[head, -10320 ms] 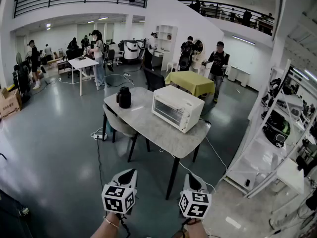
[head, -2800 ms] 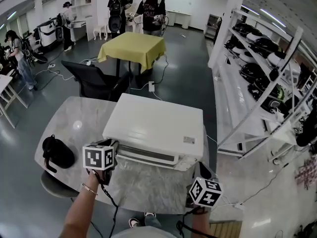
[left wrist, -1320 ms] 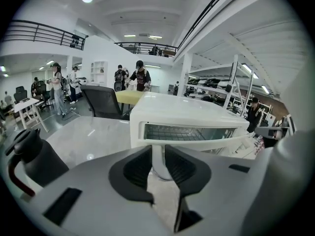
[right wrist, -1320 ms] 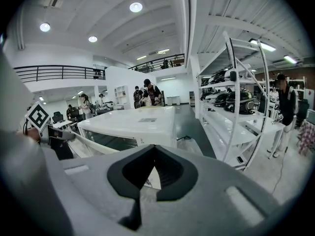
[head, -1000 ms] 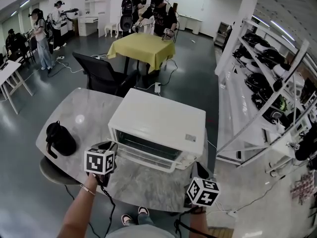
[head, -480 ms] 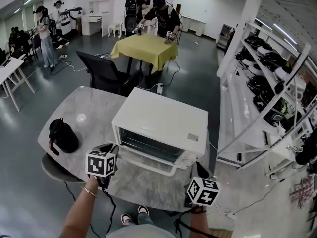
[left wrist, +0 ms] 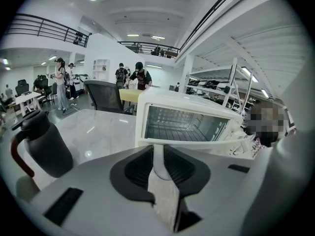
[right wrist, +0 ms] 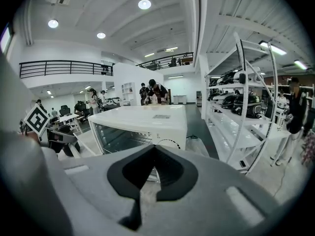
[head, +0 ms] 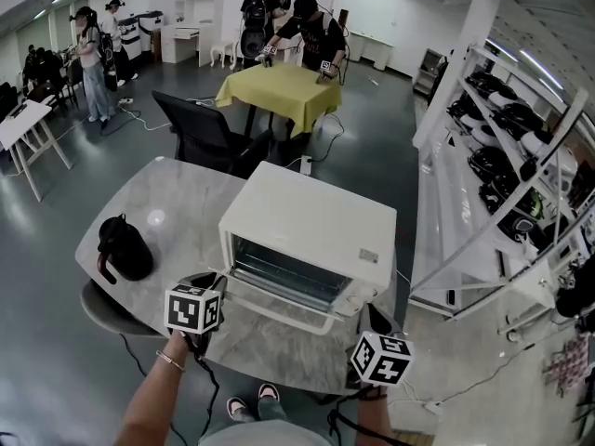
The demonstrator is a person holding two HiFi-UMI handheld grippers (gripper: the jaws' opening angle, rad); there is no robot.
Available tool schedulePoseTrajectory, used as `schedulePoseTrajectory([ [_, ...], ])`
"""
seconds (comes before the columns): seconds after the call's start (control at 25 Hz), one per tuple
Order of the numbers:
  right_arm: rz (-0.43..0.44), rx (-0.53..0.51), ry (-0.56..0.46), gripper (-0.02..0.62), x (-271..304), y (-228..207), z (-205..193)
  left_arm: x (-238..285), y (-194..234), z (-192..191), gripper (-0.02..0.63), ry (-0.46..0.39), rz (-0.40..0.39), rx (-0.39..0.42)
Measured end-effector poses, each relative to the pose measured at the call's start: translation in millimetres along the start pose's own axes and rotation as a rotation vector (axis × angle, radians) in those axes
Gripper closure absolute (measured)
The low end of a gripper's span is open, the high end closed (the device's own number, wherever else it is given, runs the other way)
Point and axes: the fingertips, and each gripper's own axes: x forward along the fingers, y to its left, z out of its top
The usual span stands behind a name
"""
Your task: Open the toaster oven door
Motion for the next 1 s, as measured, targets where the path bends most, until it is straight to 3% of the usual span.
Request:
schedulePoseTrajectory([
  [1.0,0.033,-0.039,0.040,0.591,-0.4,34.8,-14.7,-12.3,5.0,-43.6,0.535,0.048,-0.035,-0.014],
])
